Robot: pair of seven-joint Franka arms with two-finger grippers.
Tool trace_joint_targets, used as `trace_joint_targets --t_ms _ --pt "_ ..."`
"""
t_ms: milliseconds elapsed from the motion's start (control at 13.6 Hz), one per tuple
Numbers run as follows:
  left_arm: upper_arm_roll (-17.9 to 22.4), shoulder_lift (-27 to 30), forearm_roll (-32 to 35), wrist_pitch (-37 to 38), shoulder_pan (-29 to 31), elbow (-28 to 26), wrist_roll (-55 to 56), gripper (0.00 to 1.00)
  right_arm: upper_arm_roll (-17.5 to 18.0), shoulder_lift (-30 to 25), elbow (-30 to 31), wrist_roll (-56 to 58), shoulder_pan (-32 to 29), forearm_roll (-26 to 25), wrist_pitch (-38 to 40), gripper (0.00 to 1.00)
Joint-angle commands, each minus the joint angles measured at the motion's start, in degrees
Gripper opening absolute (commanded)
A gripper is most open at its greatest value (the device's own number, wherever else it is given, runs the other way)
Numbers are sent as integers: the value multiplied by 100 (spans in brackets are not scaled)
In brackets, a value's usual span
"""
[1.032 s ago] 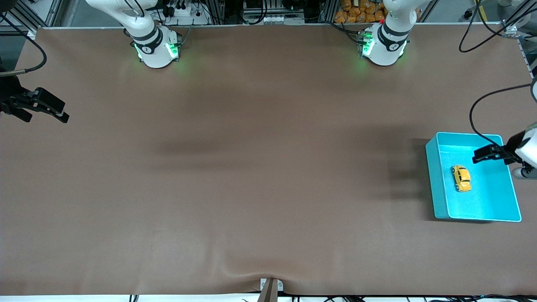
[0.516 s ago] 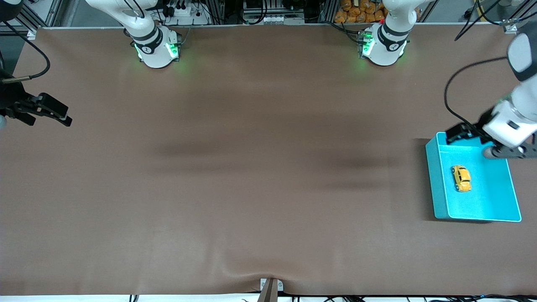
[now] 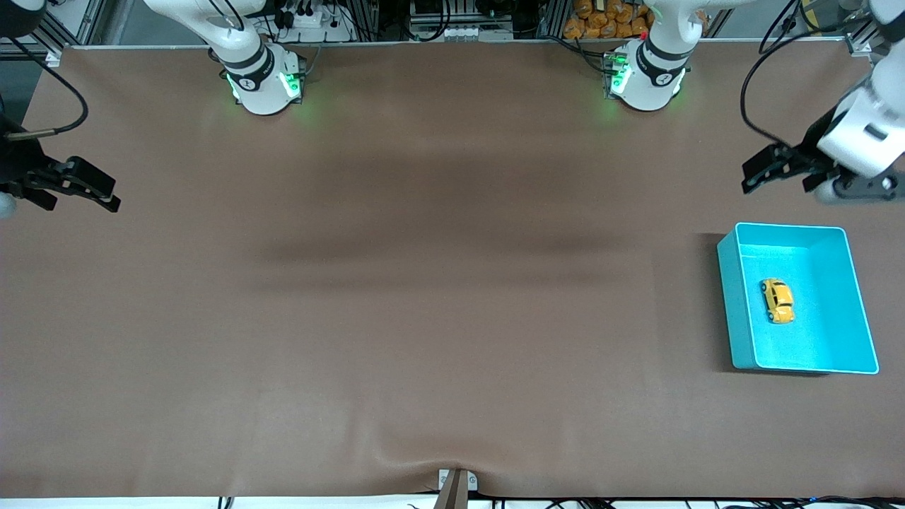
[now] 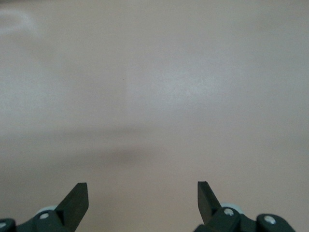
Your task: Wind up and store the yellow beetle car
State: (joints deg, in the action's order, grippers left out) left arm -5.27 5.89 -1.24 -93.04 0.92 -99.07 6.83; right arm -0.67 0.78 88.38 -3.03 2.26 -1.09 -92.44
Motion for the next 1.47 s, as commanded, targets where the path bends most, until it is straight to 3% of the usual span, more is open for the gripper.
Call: trace_joint_targets --t_ms 0,516,958,1401 --pt "79 79 -105 486 -153 299 170 100 -38 -25 -32 -5 82 -111 77 100" --pt "140 193 -35 814 -338 397 -49 100 -56 -69 91 13 64 -84 -2 100" --pt "149 -334 -26 1024 -286 1258 -322 100 -47 -51 74 39 82 -40 -98 100" --pt "237 -326 -35 1025 -268 1276 -804 100 -56 -7 65 39 82 -49 -310 100"
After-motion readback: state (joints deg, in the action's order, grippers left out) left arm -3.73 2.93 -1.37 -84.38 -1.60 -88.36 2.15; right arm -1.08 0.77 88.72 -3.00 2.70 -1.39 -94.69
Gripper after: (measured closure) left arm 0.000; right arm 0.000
